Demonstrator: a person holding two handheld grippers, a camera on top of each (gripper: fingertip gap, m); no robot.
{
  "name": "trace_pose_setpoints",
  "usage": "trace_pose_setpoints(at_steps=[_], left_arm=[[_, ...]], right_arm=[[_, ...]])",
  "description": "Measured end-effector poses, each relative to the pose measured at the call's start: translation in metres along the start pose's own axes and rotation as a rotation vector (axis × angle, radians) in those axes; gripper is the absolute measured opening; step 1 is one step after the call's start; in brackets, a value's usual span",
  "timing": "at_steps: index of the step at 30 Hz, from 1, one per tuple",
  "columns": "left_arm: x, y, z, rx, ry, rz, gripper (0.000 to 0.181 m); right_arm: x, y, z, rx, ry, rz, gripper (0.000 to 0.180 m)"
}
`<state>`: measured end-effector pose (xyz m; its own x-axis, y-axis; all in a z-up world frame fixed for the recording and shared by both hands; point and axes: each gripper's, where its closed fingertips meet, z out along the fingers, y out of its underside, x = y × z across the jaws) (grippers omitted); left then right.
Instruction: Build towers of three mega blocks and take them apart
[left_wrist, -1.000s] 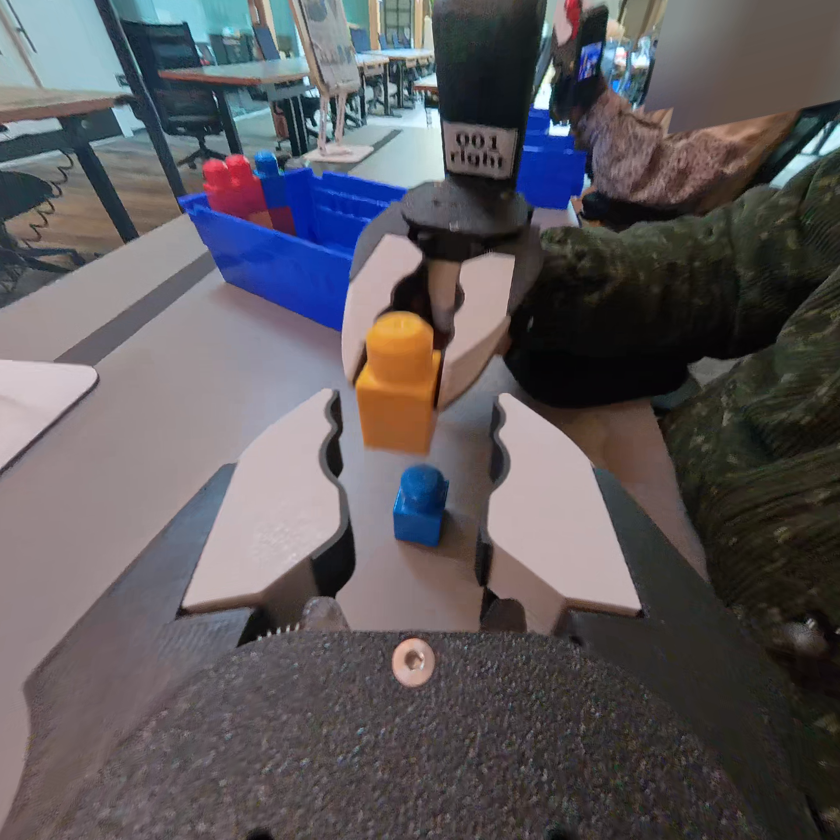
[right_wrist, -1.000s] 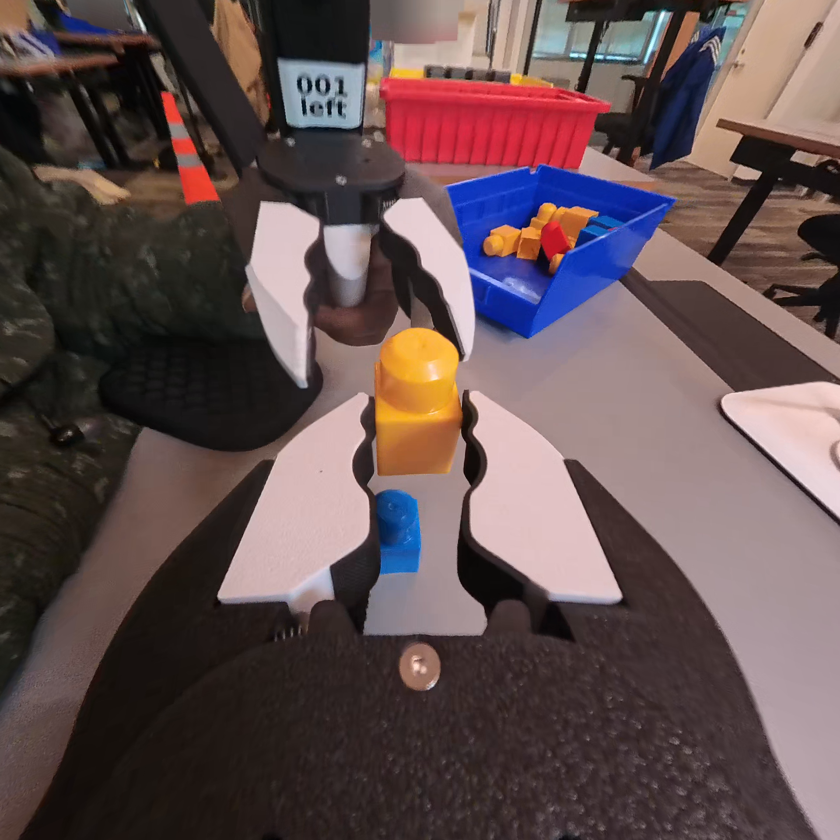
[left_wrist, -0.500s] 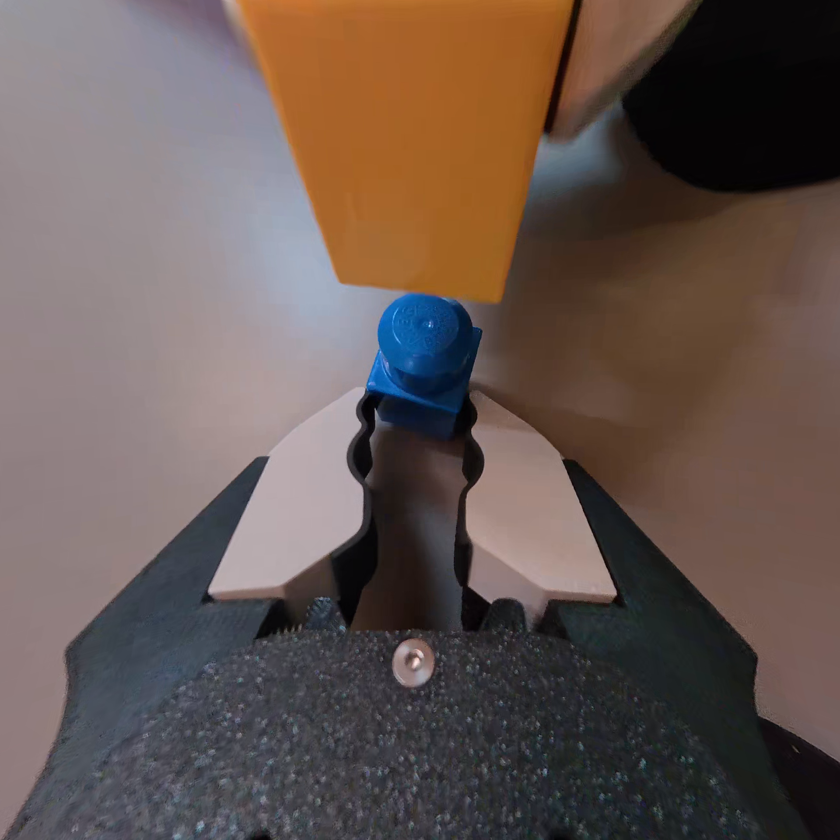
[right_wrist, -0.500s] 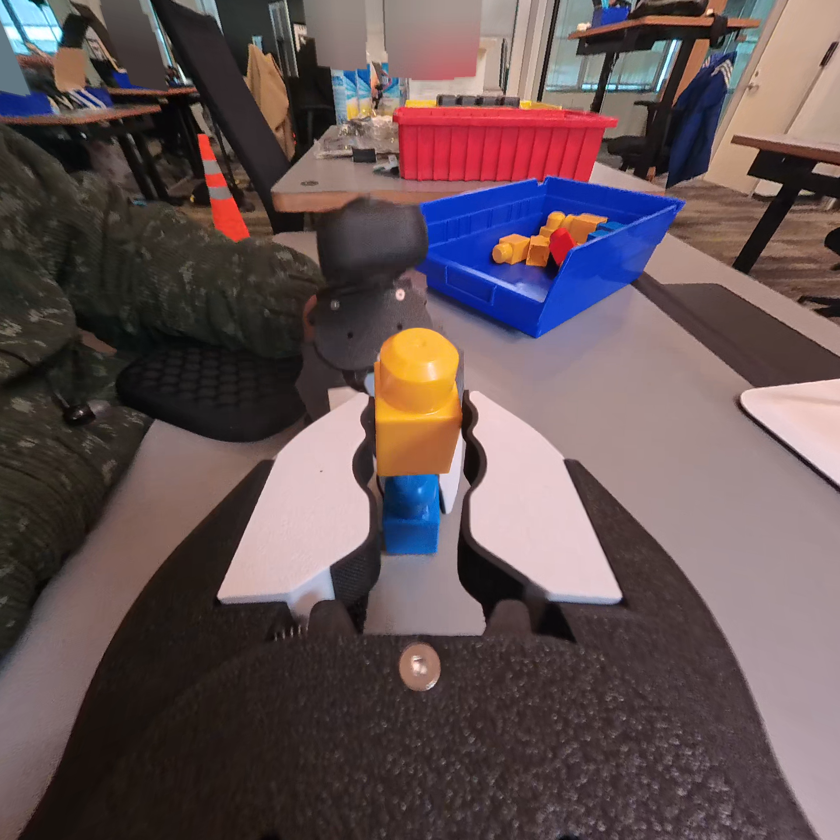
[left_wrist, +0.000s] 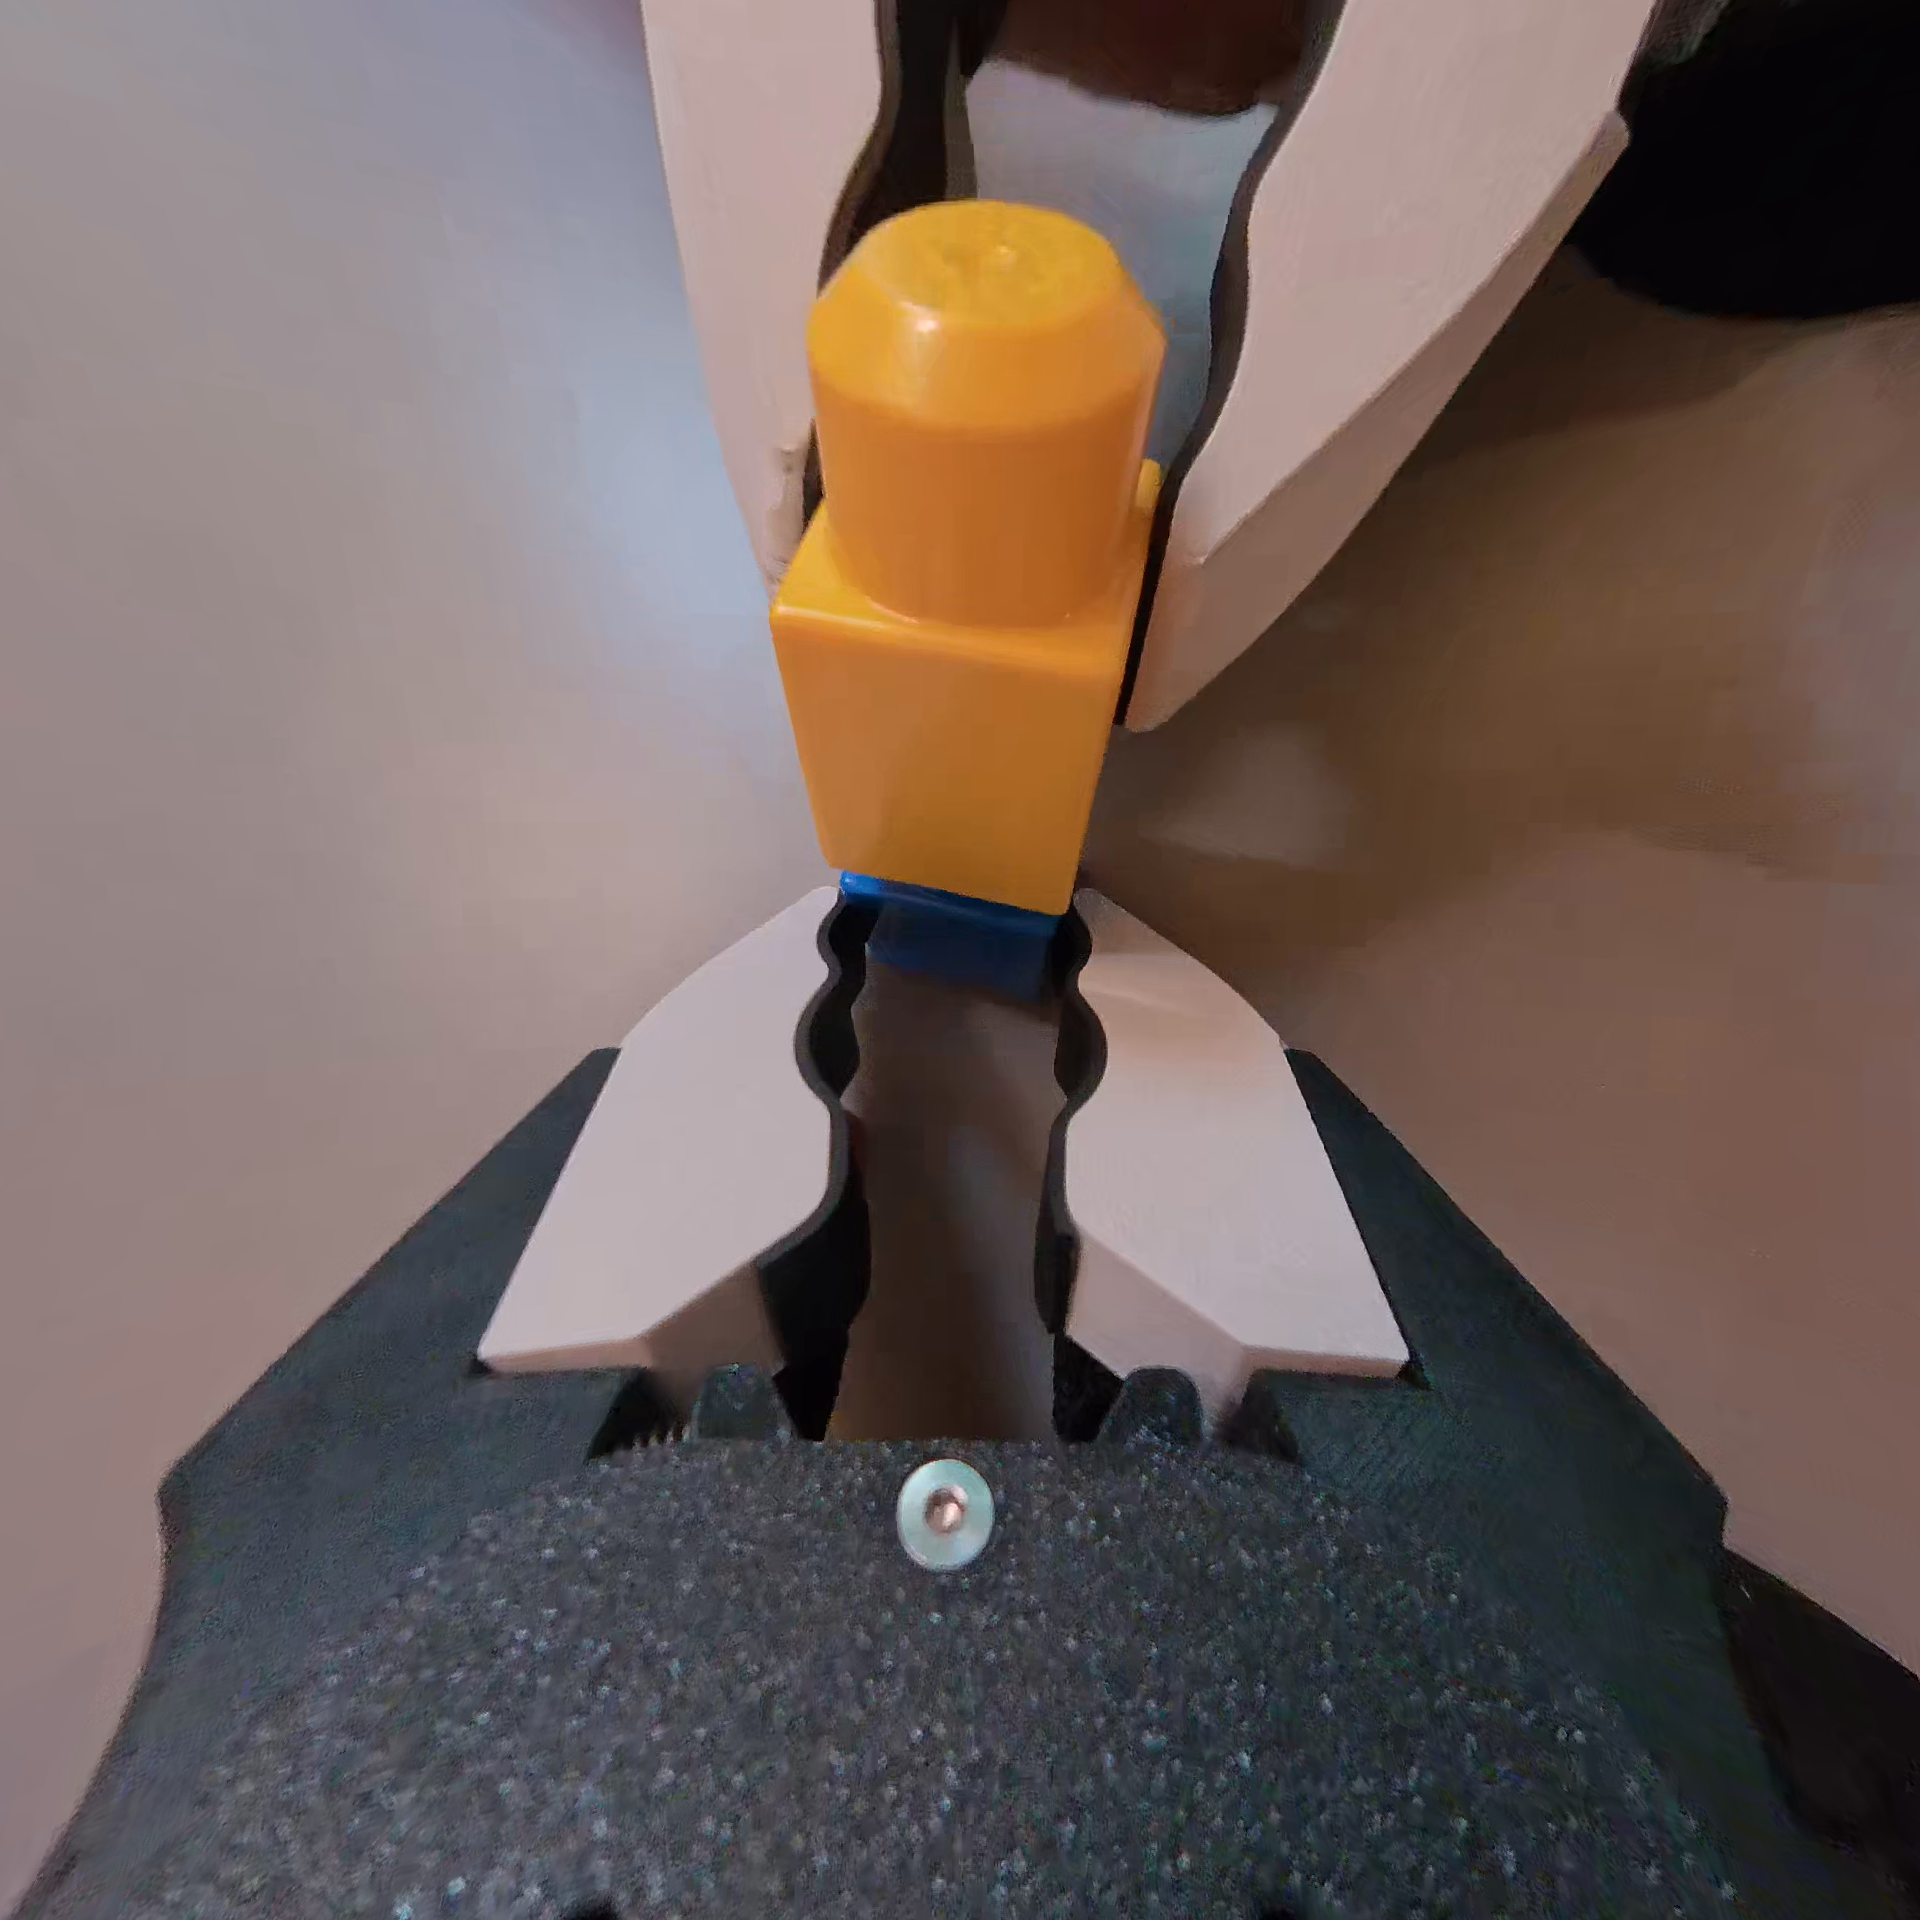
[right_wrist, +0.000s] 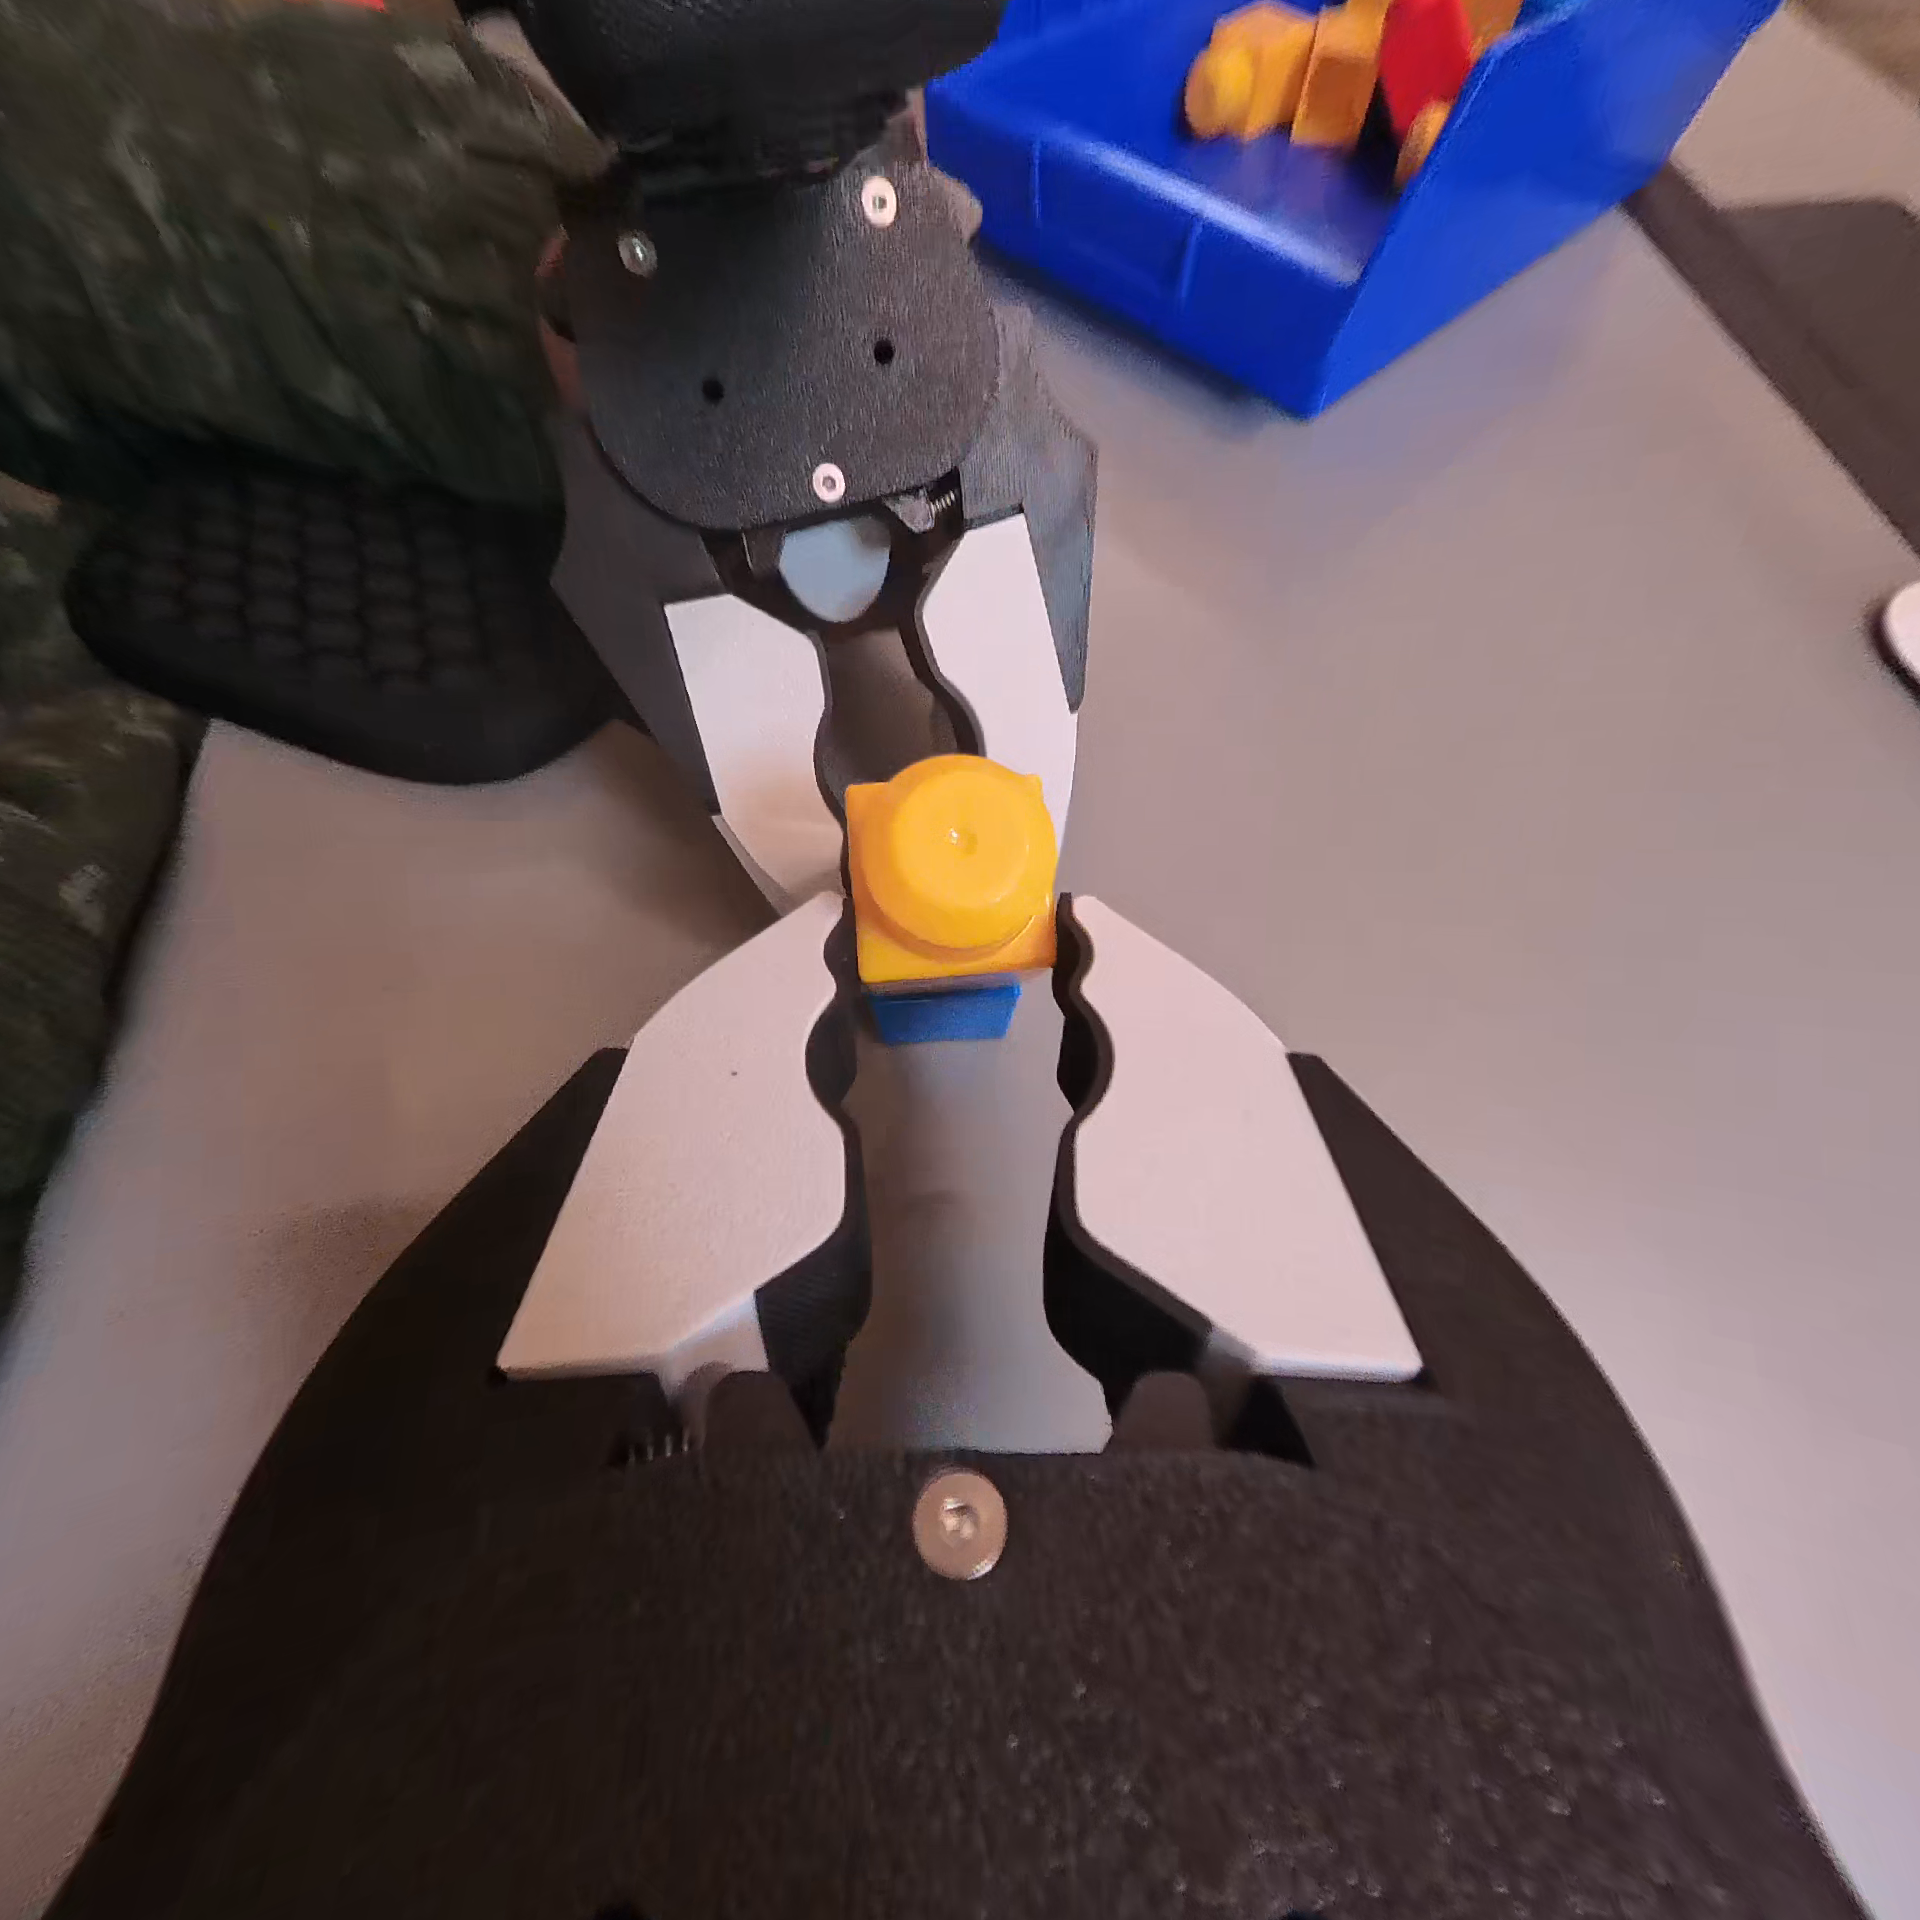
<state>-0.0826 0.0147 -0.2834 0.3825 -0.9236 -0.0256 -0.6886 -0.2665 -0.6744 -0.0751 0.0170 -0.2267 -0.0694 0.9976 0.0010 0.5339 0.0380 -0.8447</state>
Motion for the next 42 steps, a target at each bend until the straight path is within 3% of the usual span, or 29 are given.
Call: trace_pose_setpoints(at_steps=[9,30,32,34,37,40,42], left_arm=[[0.008,-0.001,0.000,-0.102,-0.020,0.044,0.035],[0.016,-0.001,0.005,-0.025,0.056,0.019,0.036],[0.015,0.000,-0.001,-0.023,0.048,0.070,0.052],[0.008,-0.005,-0.018,0.024,0.038,0.054,0.057],[-0.029,-0.026,-0.068,0.210,-0.066,-0.042,0.049],[-0.099,-0.036,-0.150,0.470,-0.321,-0.207,0.035],[-0.162,-0.014,-0.205,0.573,-0.584,-0.341,0.034]], right_arm=[[-0.010,0.011,-0.002,-0.317,0.041,0.034,0.036],[-0.013,0.009,0.001,-0.279,0.028,-0.024,0.036],[-0.013,0.007,0.003,-0.246,0.026,-0.033,0.037],[-0.011,0.006,0.004,-0.228,0.033,-0.013,0.037],[-0.011,-0.003,0.002,-0.183,0.032,0.031,0.063],[-0.008,-0.020,-0.007,-0.091,0.041,0.052,0.071],[-0.002,-0.030,-0.014,-0.025,0.060,0.076,0.070]])
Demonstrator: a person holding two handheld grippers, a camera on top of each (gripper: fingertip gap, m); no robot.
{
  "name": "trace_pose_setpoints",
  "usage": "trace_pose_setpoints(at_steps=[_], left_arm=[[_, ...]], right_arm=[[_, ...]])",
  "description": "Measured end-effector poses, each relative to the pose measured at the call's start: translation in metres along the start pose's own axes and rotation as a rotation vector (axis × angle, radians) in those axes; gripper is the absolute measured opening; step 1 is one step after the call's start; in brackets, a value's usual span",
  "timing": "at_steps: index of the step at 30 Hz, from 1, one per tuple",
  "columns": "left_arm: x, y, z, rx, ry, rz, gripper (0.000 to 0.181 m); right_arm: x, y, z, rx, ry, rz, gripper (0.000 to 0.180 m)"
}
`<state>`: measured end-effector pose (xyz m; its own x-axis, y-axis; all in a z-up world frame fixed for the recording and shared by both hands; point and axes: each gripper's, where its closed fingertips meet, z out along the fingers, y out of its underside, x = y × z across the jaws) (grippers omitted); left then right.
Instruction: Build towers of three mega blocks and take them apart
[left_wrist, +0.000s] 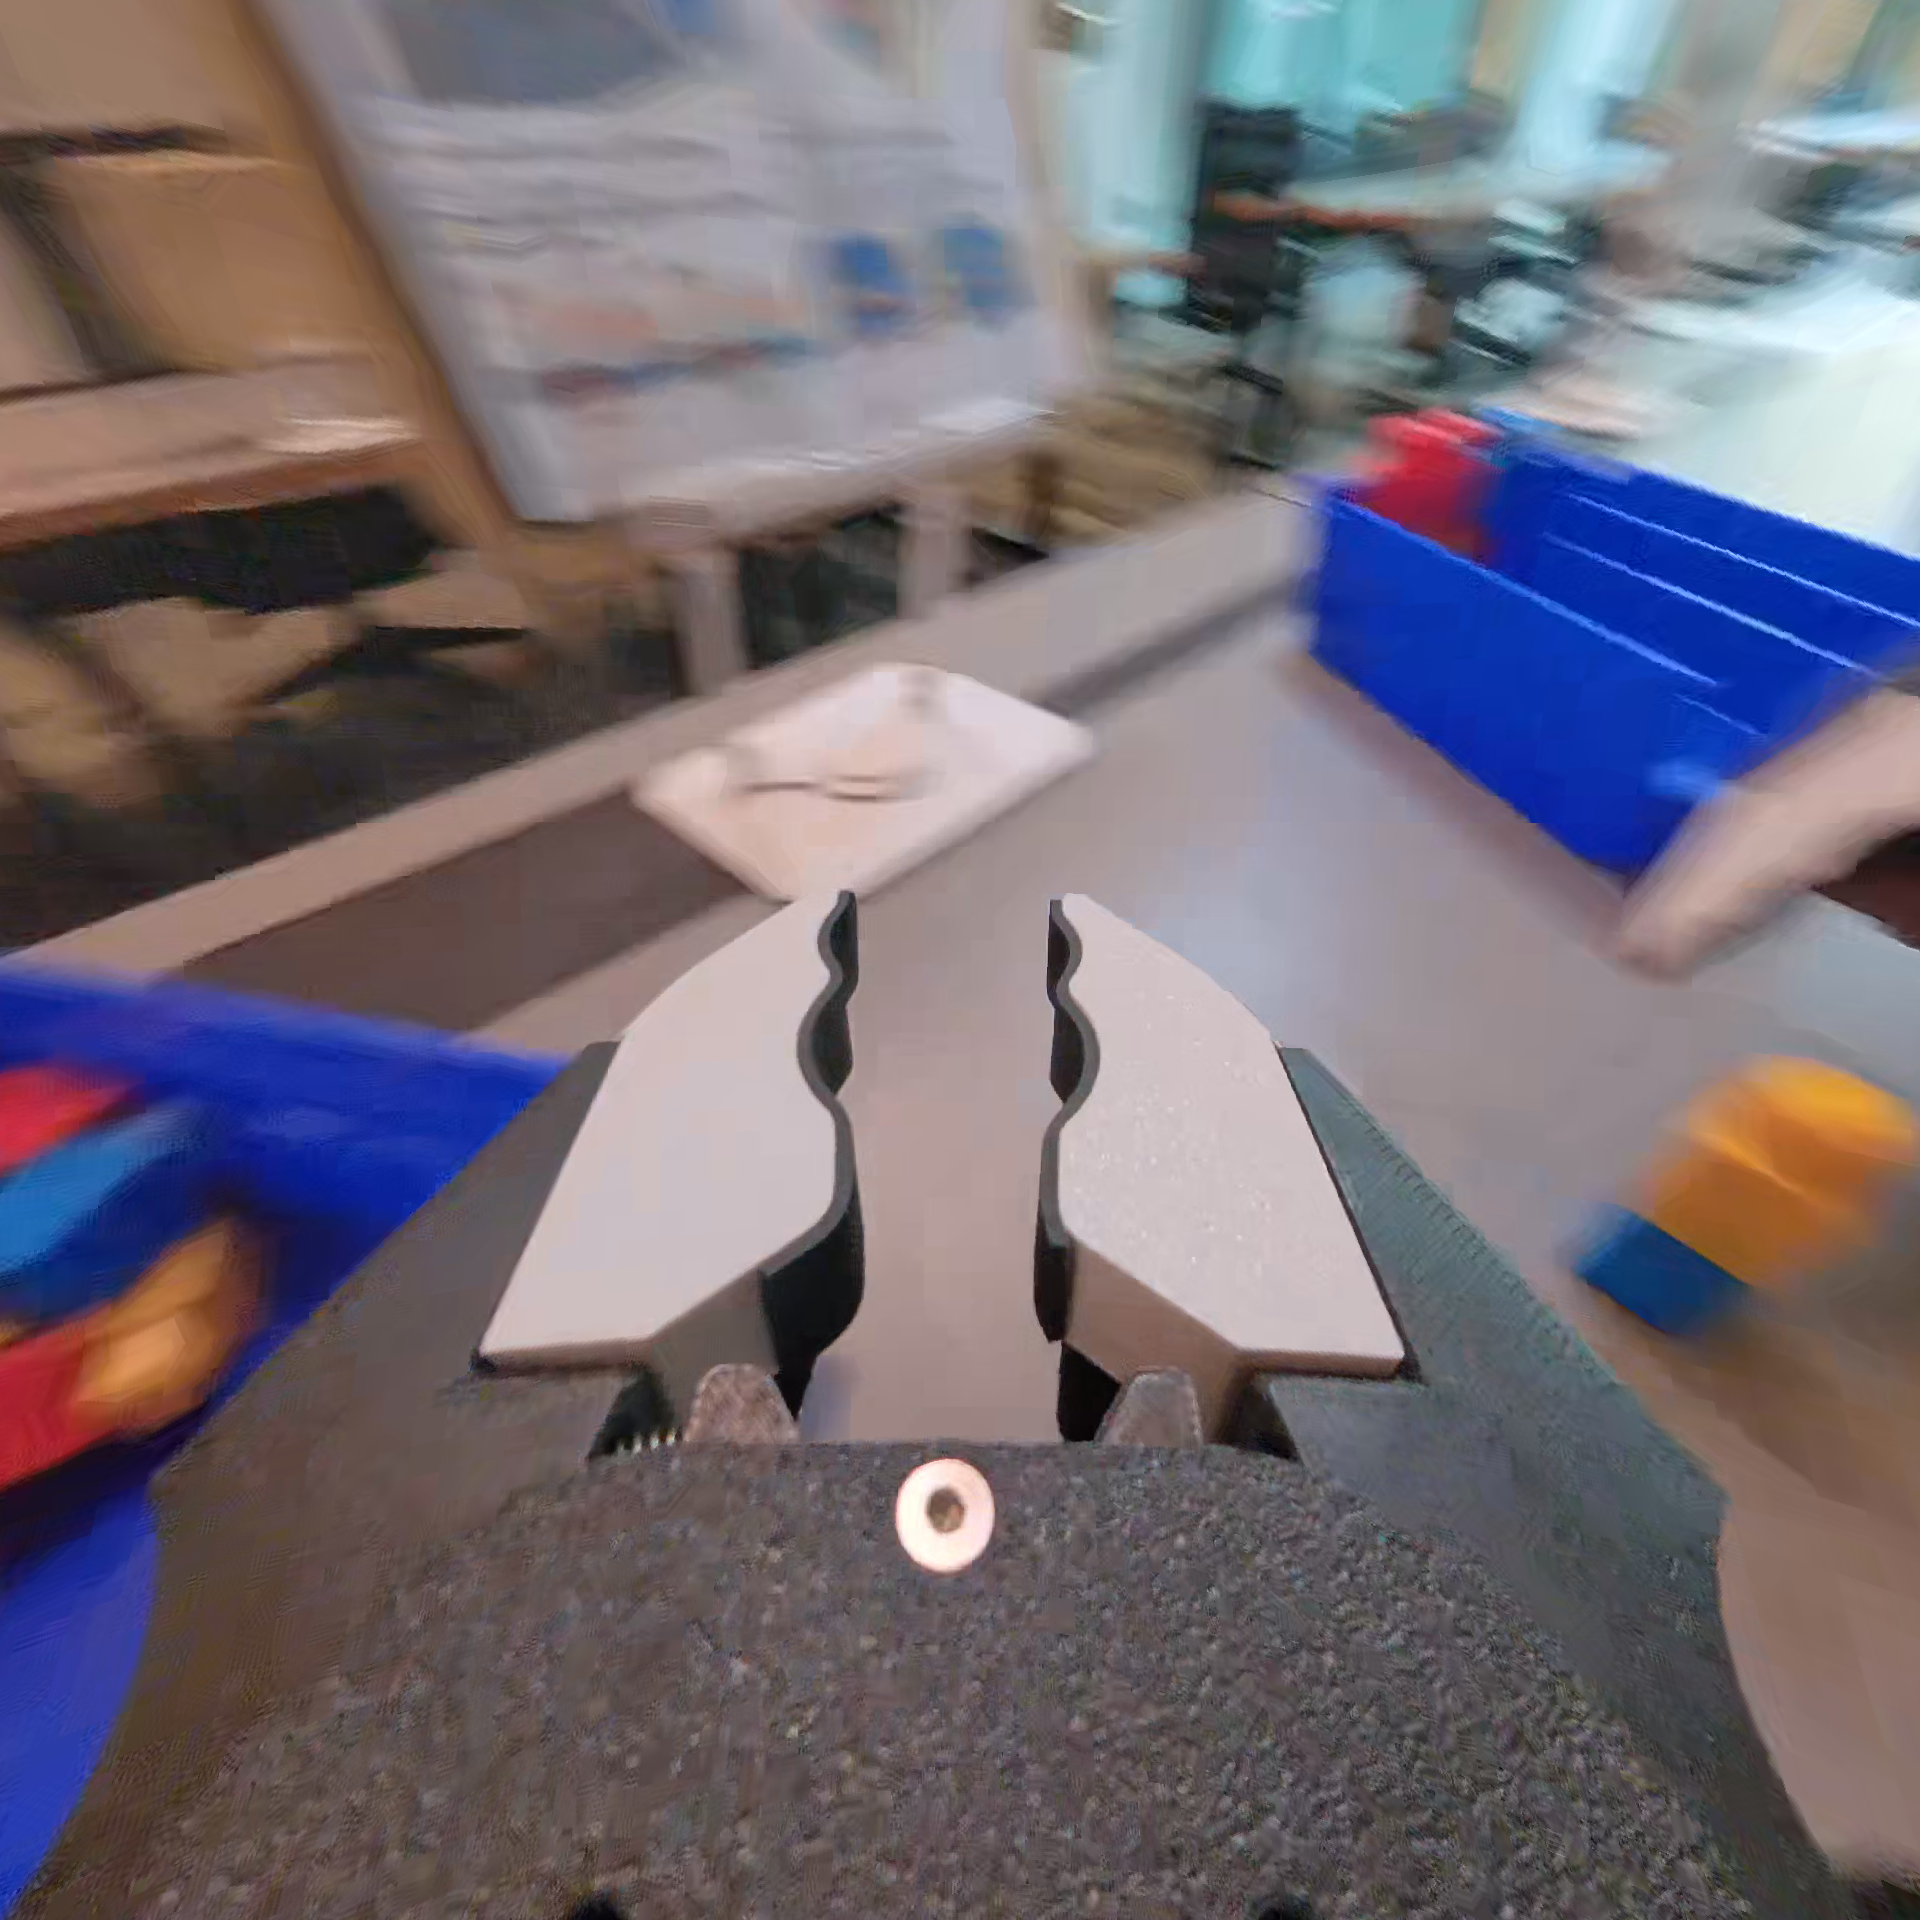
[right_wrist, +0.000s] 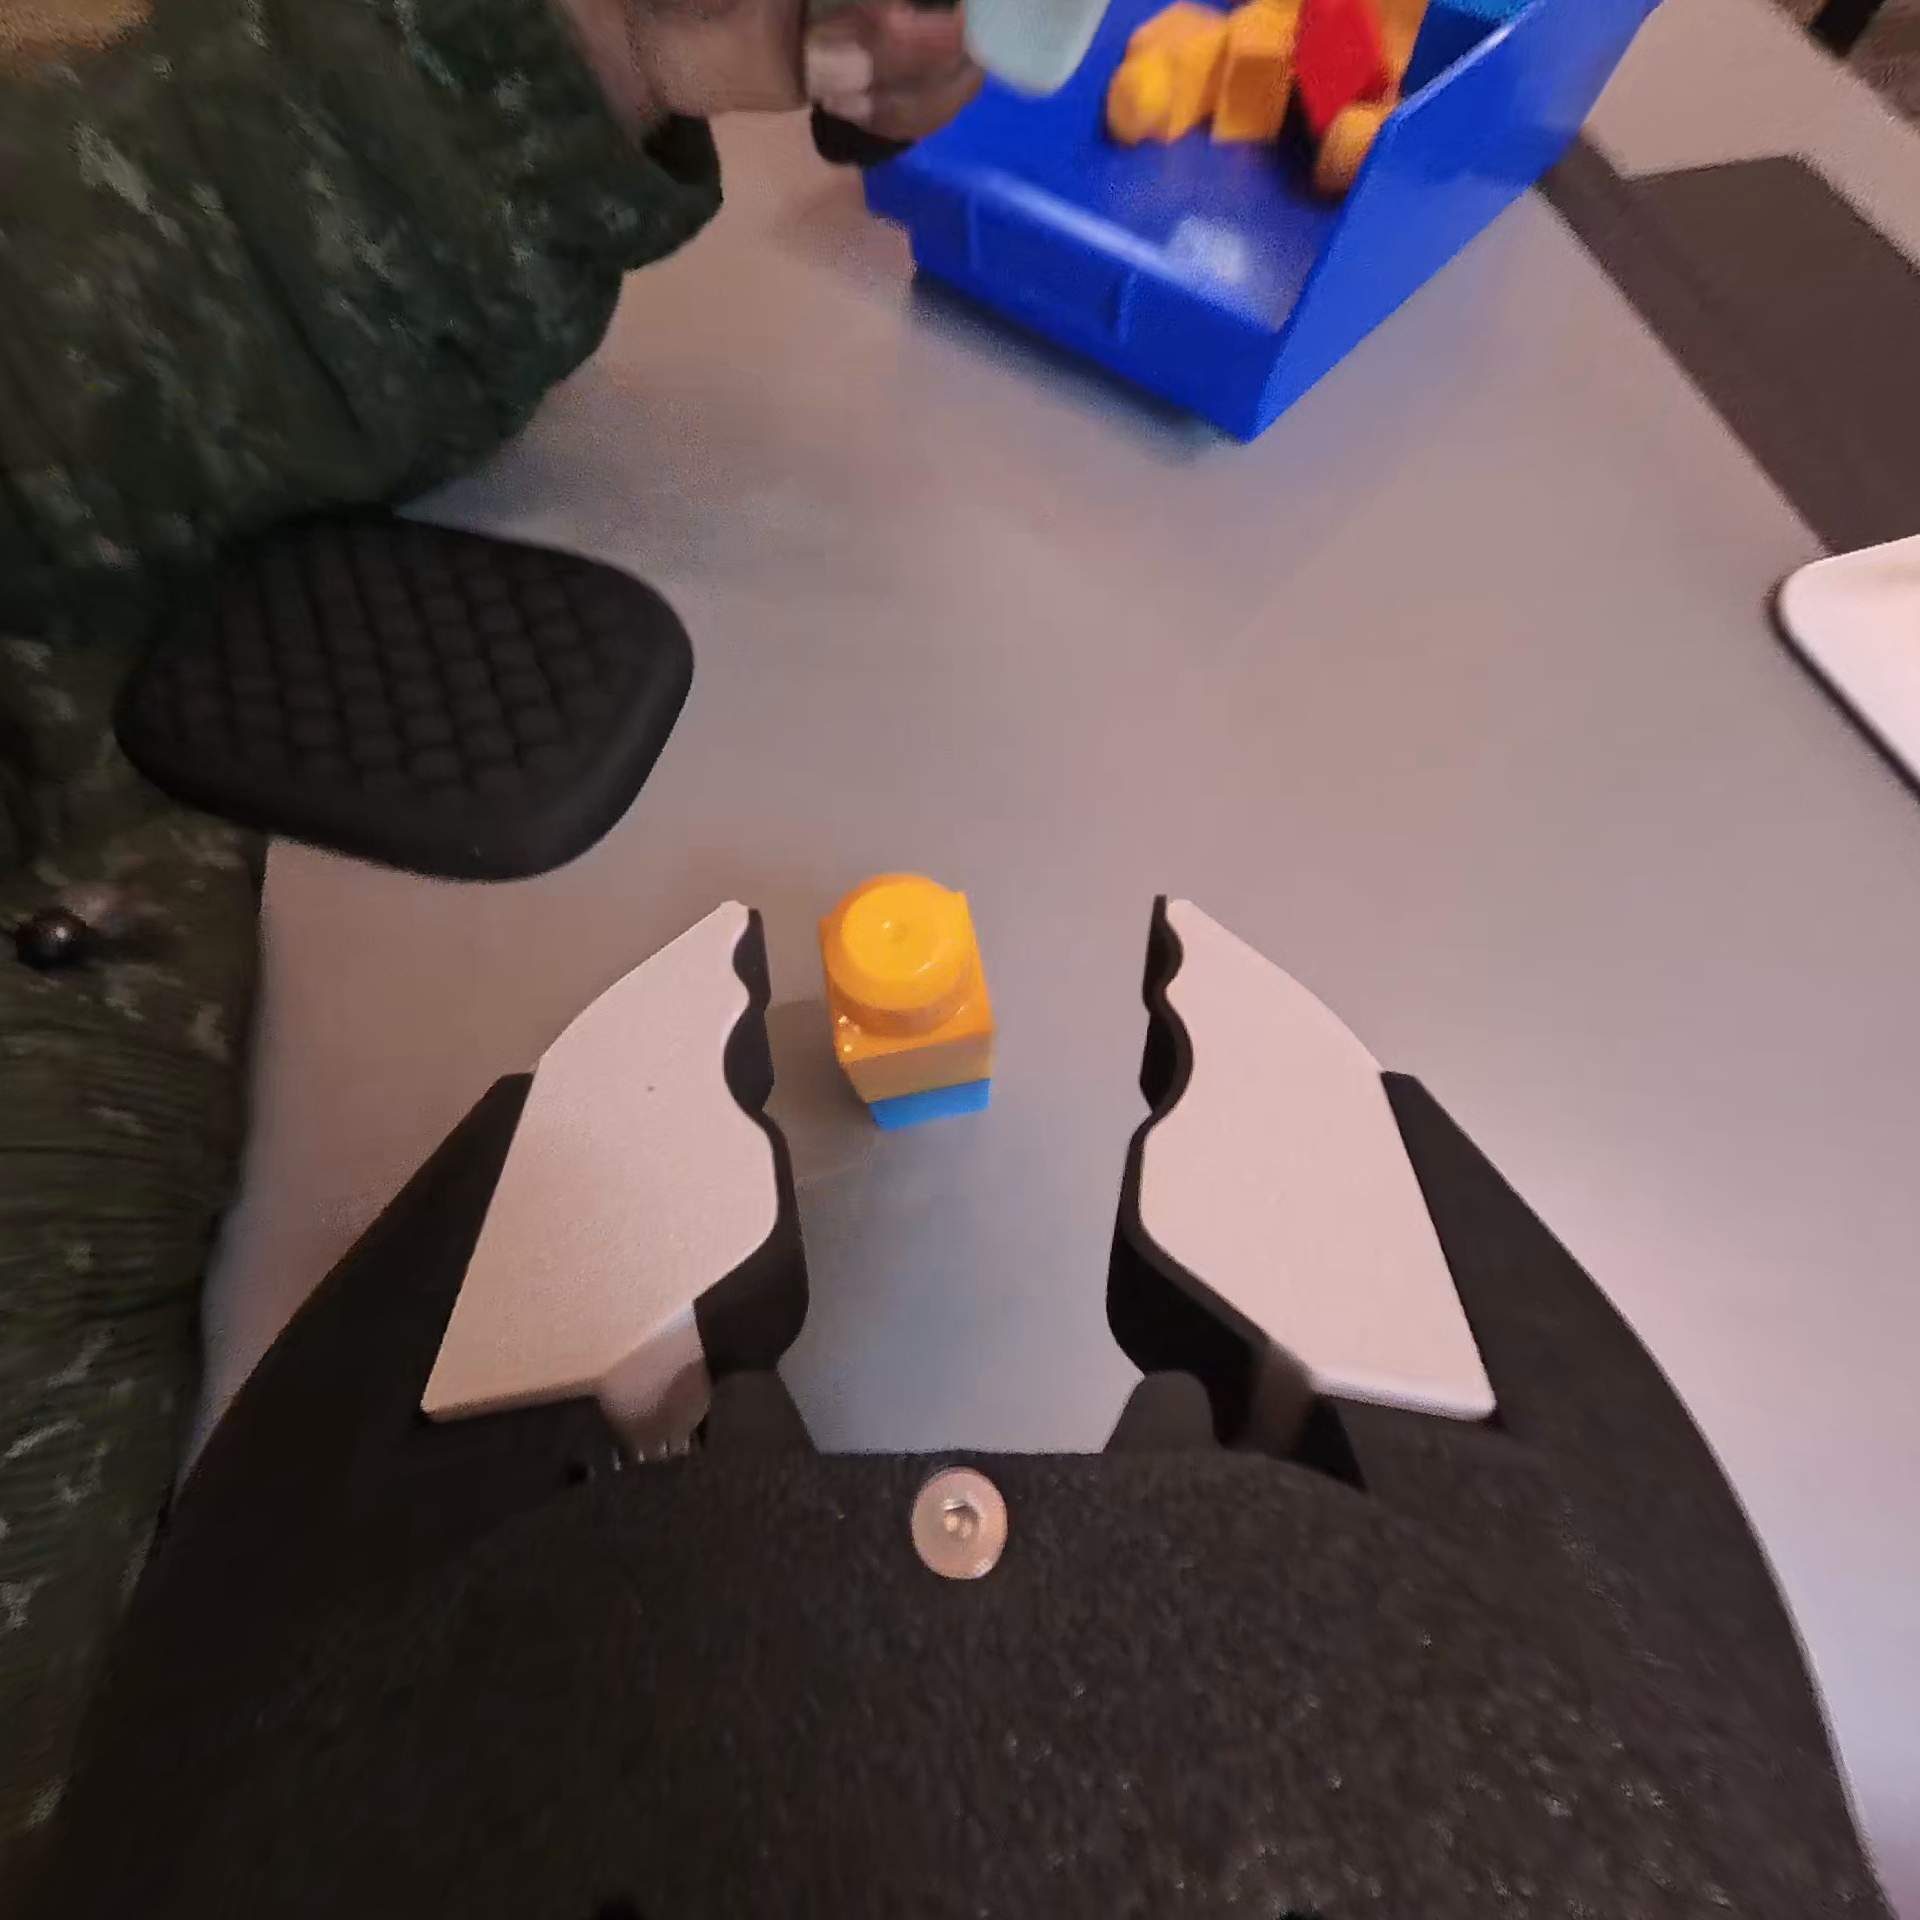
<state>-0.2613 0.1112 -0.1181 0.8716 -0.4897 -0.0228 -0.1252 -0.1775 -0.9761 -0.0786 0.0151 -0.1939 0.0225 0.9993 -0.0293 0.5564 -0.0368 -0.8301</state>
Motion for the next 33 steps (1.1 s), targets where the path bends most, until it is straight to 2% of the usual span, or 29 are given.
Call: trace_pose_setpoints(at_steps=[1,3,6,9,12,17,19,25,27,29,31,33], left_arm=[[-0.041,0.000,-0.006,0.005,-0.134,-0.037,0.036],[-0.110,0.016,-0.014,-0.091,-0.345,-0.091,0.042],[-0.174,0.052,-0.007,-0.320,-0.498,-0.007,0.051],[-0.213,0.092,0.003,-0.624,-0.558,0.133,0.061],[-0.236,0.116,0.010,-0.829,-0.561,0.264,0.067],[-0.254,0.130,0.028,-0.896,-0.535,0.297,0.067],[-0.263,0.136,0.029,-0.928,-0.559,0.351,0.060],[-0.252,0.116,0.023,-0.856,-0.580,0.384,0.052],[-0.239,0.090,0.015,-0.772,-0.580,0.368,0.052],[-0.208,0.052,0.013,-0.597,-0.517,0.298,0.051],[-0.143,0.011,0.019,-0.358,-0.276,0.170,0.051],[-0.053,-0.027,0.017,-0.139,0.102,0.010,0.051]], right_arm=[[0.003,-0.004,-0.003,0.031,0.005,0.019,0.068],[0.008,-0.010,-0.008,0.092,0.001,0.056,0.064],[0.015,-0.011,-0.012,0.144,-0.001,0.090,0.059],[0.018,-0.009,-0.012,0.160,-0.007,0.104,0.057],[0.018,-0.004,-0.011,0.157,-0.013,0.099,0.056],[0.017,0.001,-0.007,0.152,-0.033,0.103,0.056],[0.017,0.002,-0.006,0.148,-0.037,0.102,0.055],[0.018,-0.001,-0.010,0.179,-0.025,0.093,0.052],[0.020,-0.005,-0.013,0.208,-0.021,0.104,0.052],[0.022,-0.013,-0.018,0.258,-0.009,0.107,0.052],[0.023,-0.023,-0.024,0.322,-0.002,0.106,0.053],[0.023,-0.035,-0.033,0.405,-0.005,0.102,0.053]])
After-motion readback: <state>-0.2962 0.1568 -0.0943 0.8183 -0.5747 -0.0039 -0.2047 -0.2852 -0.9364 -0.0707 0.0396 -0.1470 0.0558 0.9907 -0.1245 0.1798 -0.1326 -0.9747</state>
